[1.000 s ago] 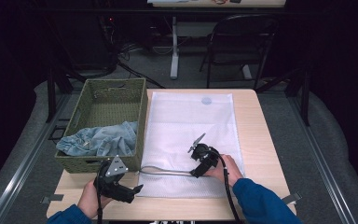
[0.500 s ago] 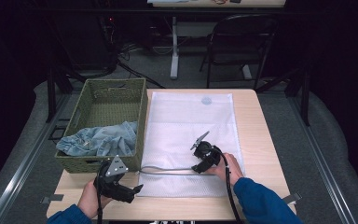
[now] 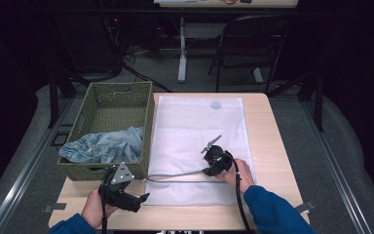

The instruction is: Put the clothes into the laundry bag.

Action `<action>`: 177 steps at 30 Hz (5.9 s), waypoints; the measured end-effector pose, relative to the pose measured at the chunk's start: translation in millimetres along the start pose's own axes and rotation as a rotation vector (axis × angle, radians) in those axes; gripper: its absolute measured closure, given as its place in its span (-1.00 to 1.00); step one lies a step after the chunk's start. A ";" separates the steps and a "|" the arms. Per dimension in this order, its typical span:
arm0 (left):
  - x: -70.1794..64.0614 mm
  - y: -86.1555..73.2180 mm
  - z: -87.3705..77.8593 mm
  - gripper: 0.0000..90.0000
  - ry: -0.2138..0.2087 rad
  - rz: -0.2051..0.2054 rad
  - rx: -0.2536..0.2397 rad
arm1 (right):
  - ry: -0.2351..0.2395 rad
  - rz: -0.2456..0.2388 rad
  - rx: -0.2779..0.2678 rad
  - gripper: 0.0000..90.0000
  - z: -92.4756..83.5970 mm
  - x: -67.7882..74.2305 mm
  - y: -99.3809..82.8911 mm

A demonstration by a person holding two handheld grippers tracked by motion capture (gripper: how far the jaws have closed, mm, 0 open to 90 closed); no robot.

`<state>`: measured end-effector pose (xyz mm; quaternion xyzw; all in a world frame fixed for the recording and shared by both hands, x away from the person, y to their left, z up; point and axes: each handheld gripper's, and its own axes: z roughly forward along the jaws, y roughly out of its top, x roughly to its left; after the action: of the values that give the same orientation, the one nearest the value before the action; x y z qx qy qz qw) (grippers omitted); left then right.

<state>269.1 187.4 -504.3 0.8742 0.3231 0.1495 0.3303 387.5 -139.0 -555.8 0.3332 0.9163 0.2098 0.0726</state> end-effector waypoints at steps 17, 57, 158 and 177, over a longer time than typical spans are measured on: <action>-0.8 0.1 -0.4 -0.99 -0.004 0.008 0.014 | -0.006 -0.007 0.026 0.53 -0.6 2.5 3.3; 14.0 23.2 -49.9 -0.99 -0.069 0.192 0.003 | -0.021 -0.058 -0.162 0.97 -39.4 -6.4 10.2; 177.0 77.6 -2.4 0.63 -0.117 0.303 0.570 | -0.010 -0.063 -0.198 0.96 -46.7 -9.7 10.7; 174.4 110.2 -39.4 0.66 -0.085 0.331 0.550 | -0.016 -0.060 -0.205 0.96 -47.9 -9.5 10.5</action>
<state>432.0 258.9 -392.6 0.9768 0.1906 0.0717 0.0663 387.8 -153.9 -508.1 0.2981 0.8990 0.2976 0.1197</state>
